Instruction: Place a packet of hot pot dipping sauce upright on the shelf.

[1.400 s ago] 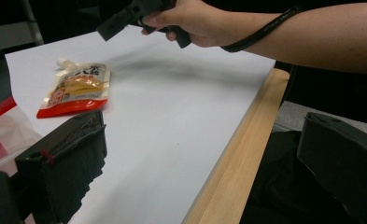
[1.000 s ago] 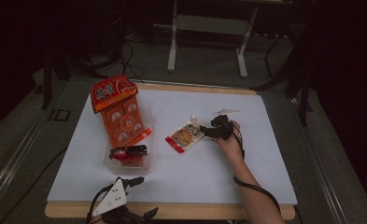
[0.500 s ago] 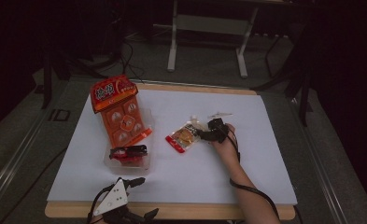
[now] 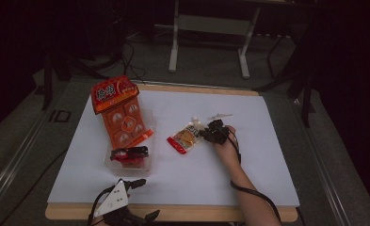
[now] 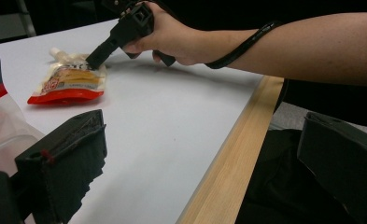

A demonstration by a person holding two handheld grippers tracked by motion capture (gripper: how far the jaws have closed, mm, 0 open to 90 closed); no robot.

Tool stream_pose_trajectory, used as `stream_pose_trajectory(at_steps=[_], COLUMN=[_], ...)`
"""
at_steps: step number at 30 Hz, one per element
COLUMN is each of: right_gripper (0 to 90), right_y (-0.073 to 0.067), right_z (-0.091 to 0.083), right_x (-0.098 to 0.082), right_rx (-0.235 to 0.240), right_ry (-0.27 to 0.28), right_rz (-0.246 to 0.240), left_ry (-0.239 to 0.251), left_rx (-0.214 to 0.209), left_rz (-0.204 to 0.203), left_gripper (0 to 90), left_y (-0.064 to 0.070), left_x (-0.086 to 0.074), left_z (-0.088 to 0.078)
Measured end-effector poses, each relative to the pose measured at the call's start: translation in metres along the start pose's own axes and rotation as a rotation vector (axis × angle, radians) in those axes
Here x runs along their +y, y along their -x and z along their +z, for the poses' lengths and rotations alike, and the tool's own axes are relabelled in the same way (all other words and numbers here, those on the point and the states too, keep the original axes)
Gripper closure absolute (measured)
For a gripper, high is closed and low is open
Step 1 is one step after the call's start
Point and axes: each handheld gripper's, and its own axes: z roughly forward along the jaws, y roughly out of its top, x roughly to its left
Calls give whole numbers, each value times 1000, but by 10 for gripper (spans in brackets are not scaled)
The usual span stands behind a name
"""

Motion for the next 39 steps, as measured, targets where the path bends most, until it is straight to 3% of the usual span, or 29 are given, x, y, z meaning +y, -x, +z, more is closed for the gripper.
stream_pose_trajectory(at_steps=[1, 3, 9, 17, 21, 24, 30, 35, 39], right_gripper=[830, 864, 887, 892, 893, 894, 895, 897, 897], right_y=[-1, -6, -8, -13, -17, -26, -41, -53, -64], right_z=[0, 1, -3, -25, -40, -53, -70, -79, -88], right_x=[0, 1, 4, 14, 21, 28, 35, 39, 42], right_rx=[17, 3, 5, 35, 80, 105, 173, 216, 260], right_ry=[1, -10, -3, 69, 115, 145, 179, 198, 211], right_rz=[-2, -23, -20, -45, -56, -95, -142, -182, -210], left_ry=[1, 1, 15, 26, 27, 45, 55, 54, 58], left_rx=[0, 3, 7, 13, 7, -3, -10, 19, 16], left_rz=[0, 1, -7, -9, -16, -35, -27, 1, 9], left_gripper=[19, 19, 19, 19, 19, 19, 19, 31, 35], left_y=[0, 0, -1, -2, -2, -2, 0, -1, -2], left_x=[0, 0, 0, 1, 1, 1, 2, 4, 5], left_z=[0, 0, -1, 0, 1, 1, 1, -1, 0])
